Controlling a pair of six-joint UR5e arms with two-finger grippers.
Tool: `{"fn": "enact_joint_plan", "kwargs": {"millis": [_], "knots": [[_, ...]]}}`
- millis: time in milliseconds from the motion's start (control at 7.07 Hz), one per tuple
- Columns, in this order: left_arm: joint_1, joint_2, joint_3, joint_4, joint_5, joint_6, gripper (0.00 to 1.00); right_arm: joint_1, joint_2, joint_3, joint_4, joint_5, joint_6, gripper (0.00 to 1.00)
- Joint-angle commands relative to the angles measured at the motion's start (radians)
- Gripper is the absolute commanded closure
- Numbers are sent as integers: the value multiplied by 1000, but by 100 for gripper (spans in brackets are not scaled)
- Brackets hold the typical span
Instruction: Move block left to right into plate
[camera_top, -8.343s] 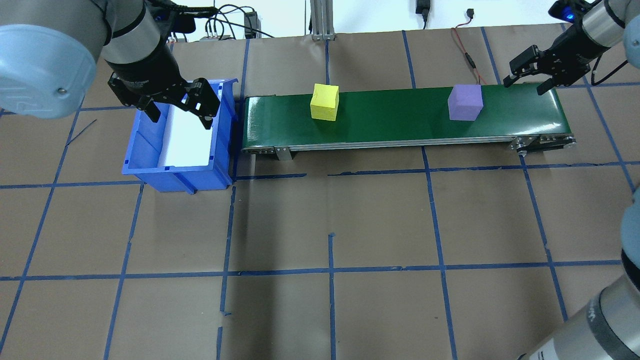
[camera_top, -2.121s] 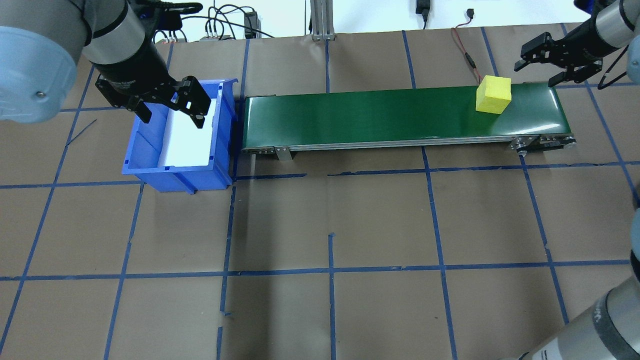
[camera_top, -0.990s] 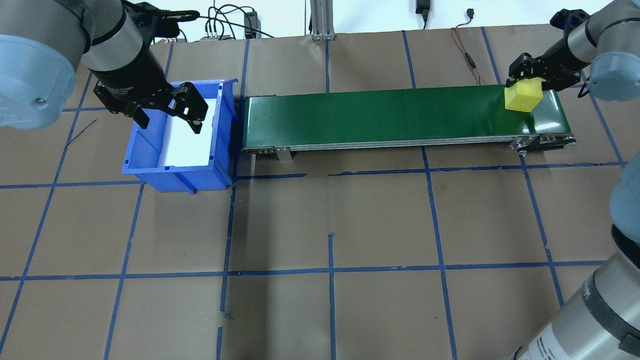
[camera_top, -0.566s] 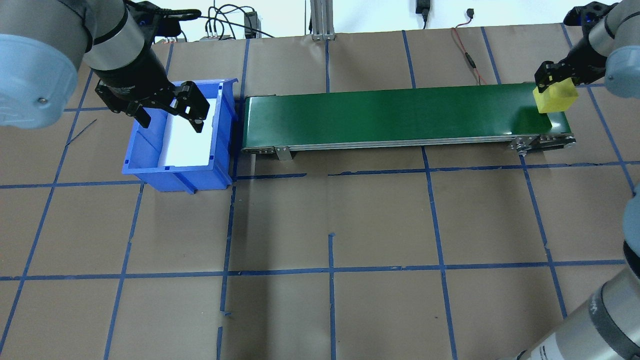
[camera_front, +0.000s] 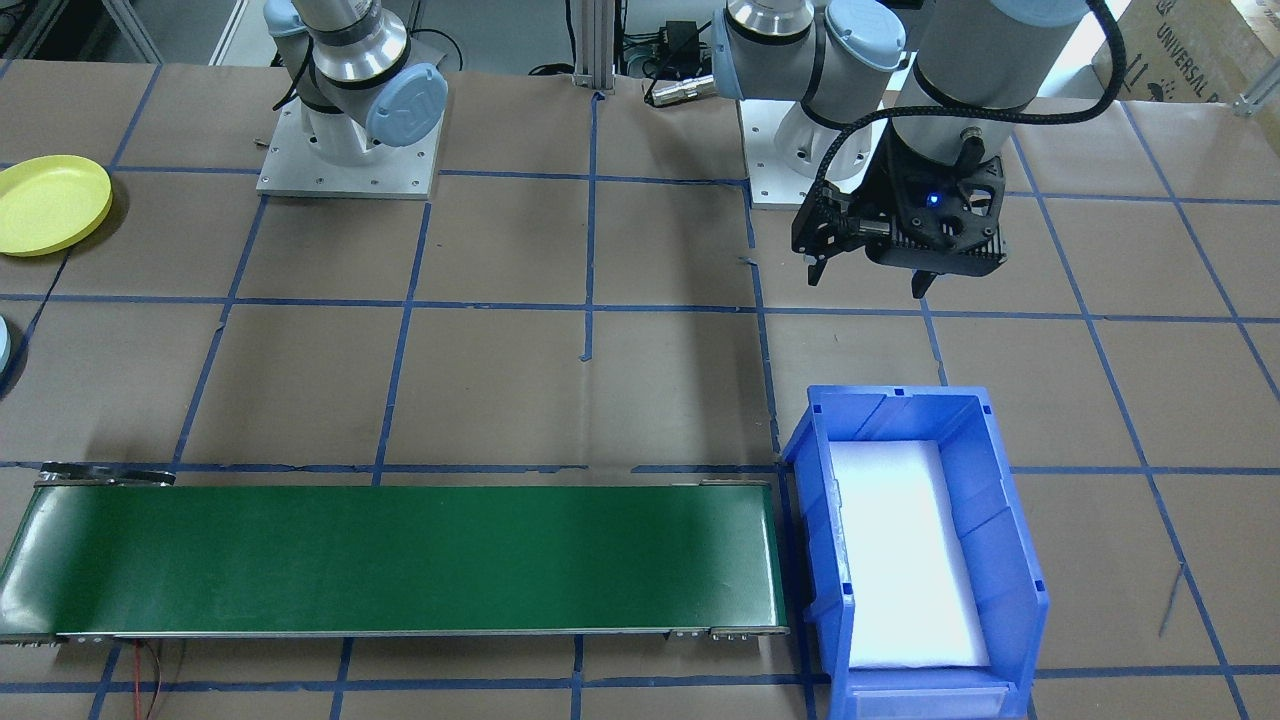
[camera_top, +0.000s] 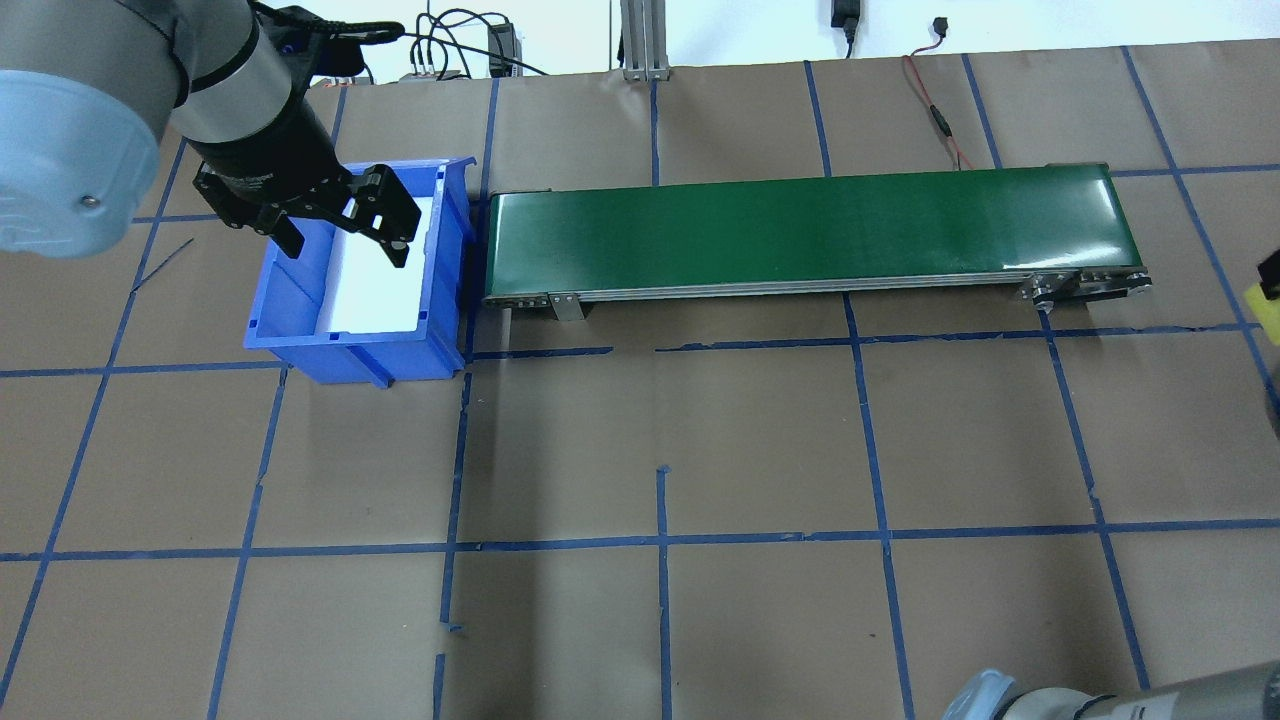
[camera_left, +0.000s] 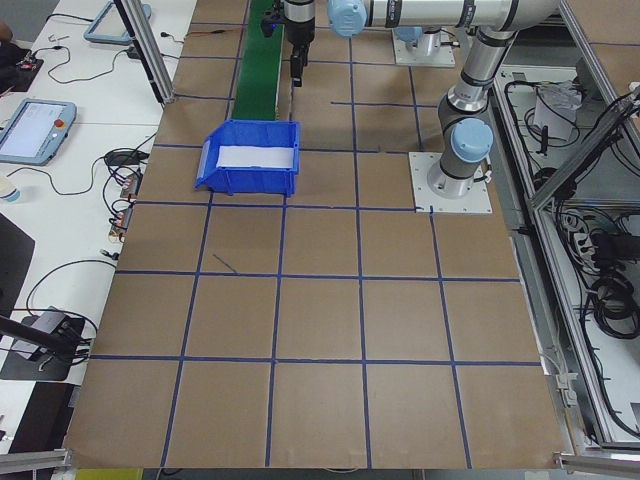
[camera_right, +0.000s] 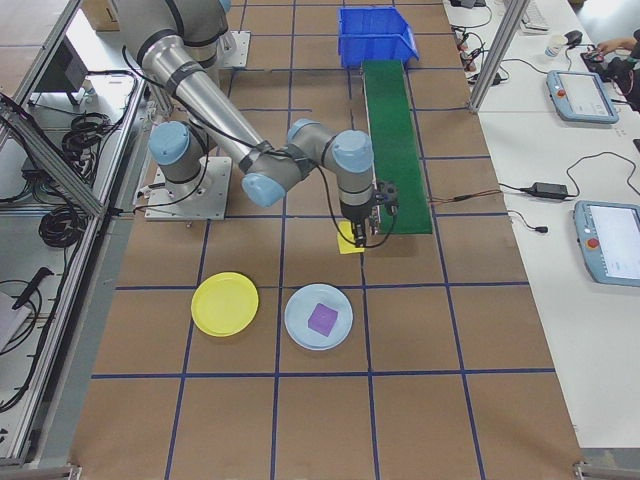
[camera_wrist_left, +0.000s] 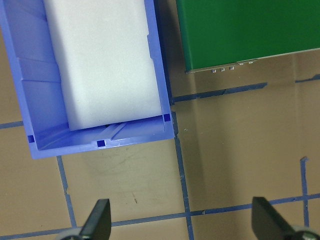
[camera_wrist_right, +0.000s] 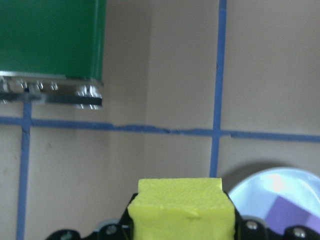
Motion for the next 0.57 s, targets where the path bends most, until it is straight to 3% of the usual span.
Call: {"fn": "enact_joint_plan", "kwargs": {"millis": [0,424], "knots": [[0,-2,0,0,-1,0,0,-255,-85,167,-1,1,-238,76],[-3,-2,1,0,-1,-2,0,-561,-85,254,52,-2,-360,76]]}}
